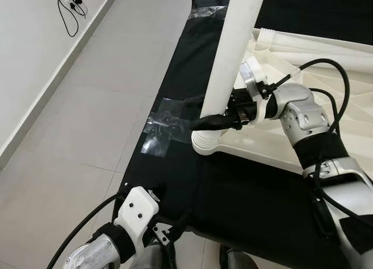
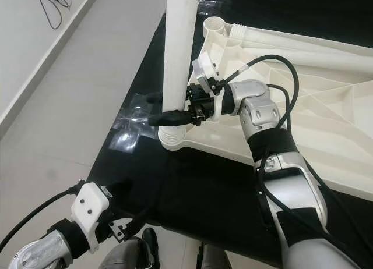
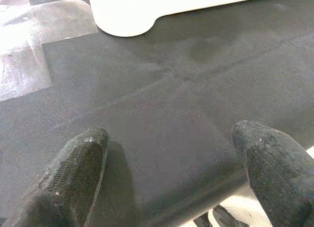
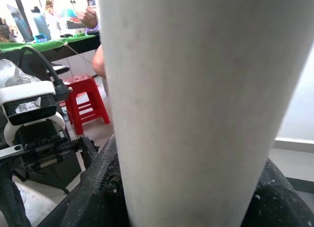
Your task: Building children table
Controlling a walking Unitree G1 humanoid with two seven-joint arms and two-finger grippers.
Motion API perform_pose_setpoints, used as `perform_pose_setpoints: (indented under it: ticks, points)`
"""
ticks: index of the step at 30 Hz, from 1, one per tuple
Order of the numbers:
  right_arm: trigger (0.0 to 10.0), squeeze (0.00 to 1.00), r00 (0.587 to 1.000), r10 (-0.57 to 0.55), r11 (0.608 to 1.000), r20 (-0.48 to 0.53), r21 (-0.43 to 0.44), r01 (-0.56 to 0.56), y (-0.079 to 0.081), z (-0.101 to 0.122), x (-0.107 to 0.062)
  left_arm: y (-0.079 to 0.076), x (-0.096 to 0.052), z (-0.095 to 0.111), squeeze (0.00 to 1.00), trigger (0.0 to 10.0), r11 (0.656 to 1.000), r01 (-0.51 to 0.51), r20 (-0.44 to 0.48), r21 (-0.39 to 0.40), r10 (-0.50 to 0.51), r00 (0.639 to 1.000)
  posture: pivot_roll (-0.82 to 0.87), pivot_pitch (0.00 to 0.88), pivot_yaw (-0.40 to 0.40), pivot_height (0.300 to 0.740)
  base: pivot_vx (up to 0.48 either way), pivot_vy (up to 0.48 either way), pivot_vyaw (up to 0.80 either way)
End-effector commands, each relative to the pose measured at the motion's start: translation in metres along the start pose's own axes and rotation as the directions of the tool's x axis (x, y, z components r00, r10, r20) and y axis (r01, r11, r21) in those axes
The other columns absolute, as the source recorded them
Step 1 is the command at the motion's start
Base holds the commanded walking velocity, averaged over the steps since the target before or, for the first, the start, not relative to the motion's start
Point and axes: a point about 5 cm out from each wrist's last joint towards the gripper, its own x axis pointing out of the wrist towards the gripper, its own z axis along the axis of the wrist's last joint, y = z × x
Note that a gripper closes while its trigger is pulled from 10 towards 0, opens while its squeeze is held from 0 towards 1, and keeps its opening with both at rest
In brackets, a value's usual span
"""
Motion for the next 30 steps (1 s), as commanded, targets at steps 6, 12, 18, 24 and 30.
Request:
perform_pose_setpoints:
  ticks: [6, 12, 18, 24, 30]
  points:
    - [10.0, 0.00, 0.995, -0.003, 1.000, -0.104, -0.010, 0.002, 0.008, -0.018, 0.000, -0.002, -0.004, -0.003, 0.00, 10.0, 1.000, 0.018, -0.026, -0.007, -0.018, 0.999, 0.09, 0.374, 0.070, 0.740, 0.000, 0.000, 0.00]
    - [10.0, 0.00, 0.985, 0.035, 0.999, -0.166, -0.033, -0.041, 0.016, -0.026, 0.003, -0.002, -0.004, -0.003, 0.00, 10.0, 1.000, 0.018, -0.025, -0.006, -0.018, 1.000, 0.09, 0.377, 0.072, 0.740, 0.000, 0.000, 0.00]
    - [10.0, 0.00, 0.967, 0.092, 0.993, -0.239, -0.054, -0.108, 0.025, -0.032, 0.011, -0.001, -0.003, -0.002, 0.00, 10.0, 1.000, 0.019, -0.024, -0.004, -0.019, 1.000, 0.09, 0.378, 0.071, 0.740, 0.000, 0.000, 0.00]
    - [10.0, 0.00, 0.952, 0.119, 0.988, -0.281, -0.065, -0.142, 0.028, -0.033, 0.012, -0.001, -0.003, -0.002, 0.00, 10.0, 1.000, 0.018, -0.023, -0.005, -0.018, 1.000, 0.09, 0.379, 0.070, 0.740, 0.000, 0.000, 0.00]
    - [10.0, 0.00, 0.926, 0.164, 0.977, -0.340, -0.075, -0.200, 0.030, -0.029, 0.013, -0.001, -0.002, -0.002, 0.00, 10.0, 1.000, 0.017, -0.021, -0.006, -0.017, 1.000, 0.09, 0.380, 0.066, 0.740, 0.000, 0.000, 0.00]
